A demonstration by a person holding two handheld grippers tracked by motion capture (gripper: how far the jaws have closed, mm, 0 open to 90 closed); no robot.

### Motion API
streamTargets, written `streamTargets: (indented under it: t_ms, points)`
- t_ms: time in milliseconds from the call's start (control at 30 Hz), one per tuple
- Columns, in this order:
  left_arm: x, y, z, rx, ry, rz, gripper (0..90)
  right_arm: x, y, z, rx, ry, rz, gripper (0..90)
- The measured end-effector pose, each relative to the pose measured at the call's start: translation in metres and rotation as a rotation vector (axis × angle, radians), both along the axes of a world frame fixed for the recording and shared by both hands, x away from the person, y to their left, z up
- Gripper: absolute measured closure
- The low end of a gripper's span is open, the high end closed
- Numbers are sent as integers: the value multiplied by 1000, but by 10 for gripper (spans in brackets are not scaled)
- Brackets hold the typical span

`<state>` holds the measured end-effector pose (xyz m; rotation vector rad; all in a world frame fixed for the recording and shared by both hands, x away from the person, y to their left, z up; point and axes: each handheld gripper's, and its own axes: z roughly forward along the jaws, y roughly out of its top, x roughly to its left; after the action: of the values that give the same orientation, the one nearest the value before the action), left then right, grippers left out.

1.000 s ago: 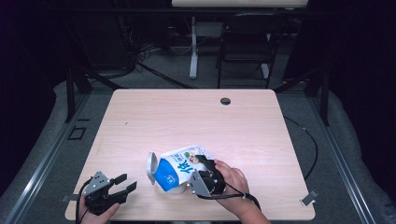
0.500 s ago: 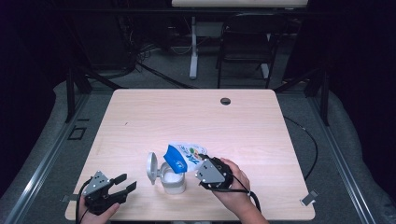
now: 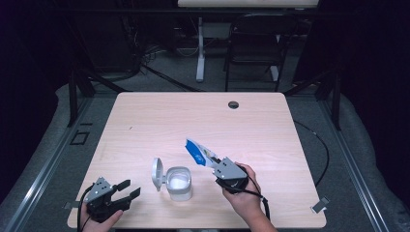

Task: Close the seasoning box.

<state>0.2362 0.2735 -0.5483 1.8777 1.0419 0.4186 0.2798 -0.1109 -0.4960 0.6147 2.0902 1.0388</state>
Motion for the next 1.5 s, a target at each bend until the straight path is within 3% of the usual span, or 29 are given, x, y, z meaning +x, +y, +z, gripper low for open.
streamTargets:
  t_ms: [200,367,633,833,1033,1500]
  points:
    - [0,-1,0,-2,-2,-2,462,4,-8,-6,53,50,-23,900]
    - [0,-1,0,0,-2,-1,462,6,-14,-11,68,70,-53,900]
    - [0,-1,0,2,3,-7,462,17,-31,-21,176,155,-119,898]
    - [0,-1,0,9,6,-8,461,22,-41,-31,180,186,-164,896]
    - [0,-1,-1,9,11,-7,462,30,-53,-41,216,234,-205,892]
    - [2,1,-3,7,10,-2,461,38,-61,-53,253,316,-240,883]
